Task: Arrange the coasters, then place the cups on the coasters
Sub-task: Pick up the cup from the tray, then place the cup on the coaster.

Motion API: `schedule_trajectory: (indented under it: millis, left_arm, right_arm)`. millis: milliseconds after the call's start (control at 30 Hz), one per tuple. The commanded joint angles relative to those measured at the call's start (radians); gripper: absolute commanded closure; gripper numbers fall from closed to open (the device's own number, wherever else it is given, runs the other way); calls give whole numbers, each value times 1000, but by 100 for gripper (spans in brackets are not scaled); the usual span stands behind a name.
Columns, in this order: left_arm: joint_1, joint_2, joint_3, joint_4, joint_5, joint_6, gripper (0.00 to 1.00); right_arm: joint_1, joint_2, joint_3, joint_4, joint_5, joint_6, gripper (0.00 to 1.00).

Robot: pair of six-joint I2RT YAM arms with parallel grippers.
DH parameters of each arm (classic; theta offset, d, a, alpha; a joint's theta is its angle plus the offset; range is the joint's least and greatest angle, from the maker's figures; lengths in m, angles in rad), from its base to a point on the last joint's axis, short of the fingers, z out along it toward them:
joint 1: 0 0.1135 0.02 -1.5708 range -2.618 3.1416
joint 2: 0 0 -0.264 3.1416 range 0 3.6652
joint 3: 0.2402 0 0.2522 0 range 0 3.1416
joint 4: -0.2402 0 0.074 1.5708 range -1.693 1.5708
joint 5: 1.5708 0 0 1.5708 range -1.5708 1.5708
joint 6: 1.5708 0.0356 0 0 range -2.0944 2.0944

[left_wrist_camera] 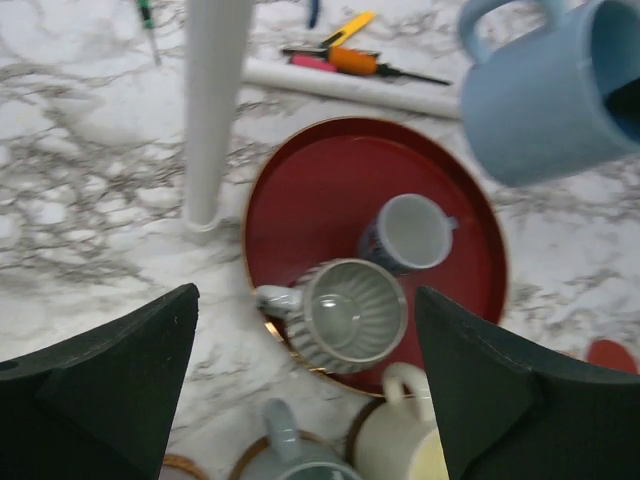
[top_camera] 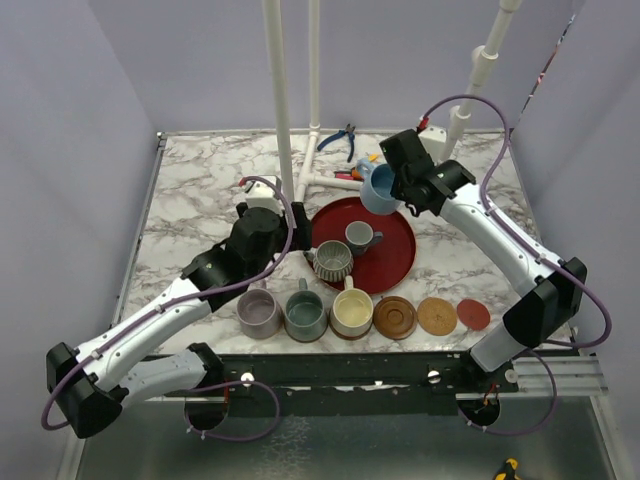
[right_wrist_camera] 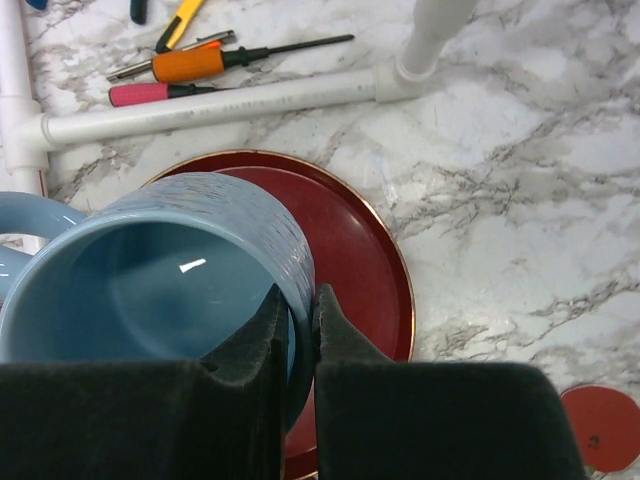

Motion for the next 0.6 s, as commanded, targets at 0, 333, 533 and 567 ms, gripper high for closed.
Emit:
schedule_trajectory:
  millis: [0,333,533,567]
  left_arm:
    - [-134,44,91,71,-120,-193,11]
    - [-170,195,143,226,-9,-205,8]
    - [-177,278,205,239,53,-242,9]
    - [-185,296,216,249,58,-252,9]
  right_arm:
    - [-3,-60,-46,14,-13,172,100]
    - [-2,-248,-261,-71,-55,366,100]
    - [-1,-344,-355,-85,-46,447,100]
    - [0,-350,-362,-81,-48,456,100]
